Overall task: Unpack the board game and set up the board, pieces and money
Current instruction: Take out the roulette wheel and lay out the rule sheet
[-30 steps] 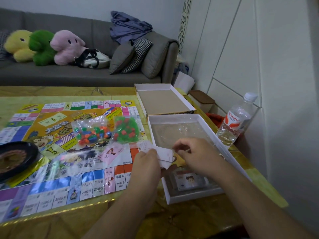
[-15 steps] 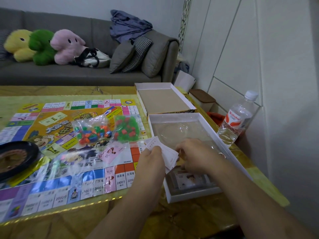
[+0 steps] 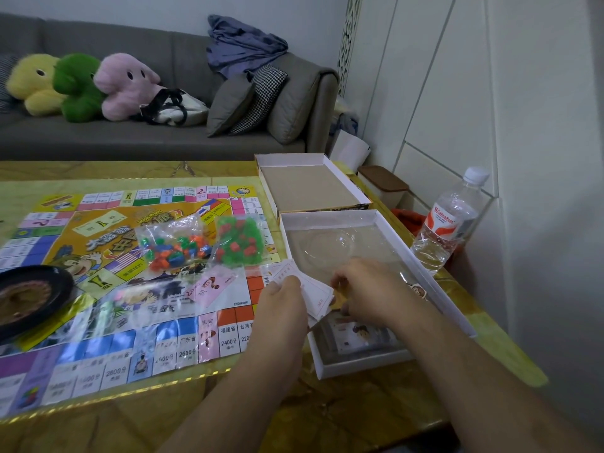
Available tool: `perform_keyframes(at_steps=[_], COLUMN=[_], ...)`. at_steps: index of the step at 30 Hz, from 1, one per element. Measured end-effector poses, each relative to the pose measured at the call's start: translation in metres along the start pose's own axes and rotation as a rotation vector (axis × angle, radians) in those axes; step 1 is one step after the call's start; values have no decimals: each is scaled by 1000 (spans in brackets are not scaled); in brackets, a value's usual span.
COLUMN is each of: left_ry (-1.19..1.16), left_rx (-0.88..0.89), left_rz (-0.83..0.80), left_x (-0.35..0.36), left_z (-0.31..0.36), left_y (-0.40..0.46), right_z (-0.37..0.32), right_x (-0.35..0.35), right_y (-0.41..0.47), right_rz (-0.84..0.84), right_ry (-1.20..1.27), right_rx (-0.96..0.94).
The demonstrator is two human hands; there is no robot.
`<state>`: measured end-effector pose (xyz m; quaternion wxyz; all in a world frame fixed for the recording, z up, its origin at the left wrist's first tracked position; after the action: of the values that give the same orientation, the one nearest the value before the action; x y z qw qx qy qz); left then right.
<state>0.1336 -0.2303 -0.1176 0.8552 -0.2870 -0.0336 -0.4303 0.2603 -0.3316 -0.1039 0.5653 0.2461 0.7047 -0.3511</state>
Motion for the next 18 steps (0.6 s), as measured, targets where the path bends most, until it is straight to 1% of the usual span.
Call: perform_keyframes(at_steps=[3,7,14,18], left_ry=[28,55,63,87], left_rx=[16,20,8,14], left_rz=[2,4,5,9], left_x=[1,1,0,0], left_z=[1,1,1,1], left_y=[0,0,2,4], right_z=[0,-1,4,1], right_x=[4,5,4,-1], right_y=[3,3,-1,2], right_rz=[-7,19,-33,-96], right_ry=[-33,-58,-9,0], right_rx=[21,-14,-14,-15])
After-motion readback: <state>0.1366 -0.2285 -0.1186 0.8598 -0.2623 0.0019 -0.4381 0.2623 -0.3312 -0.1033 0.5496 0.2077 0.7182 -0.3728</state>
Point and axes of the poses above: each hand's wrist, its own y-axis towards the middle knuckle, its own x-axis out of the palm, z = x × y, the point moved 5 cm from there along y, towards the middle knuckle, and after that the axes turned 7 degrees about -z, right-handed, at the moved point
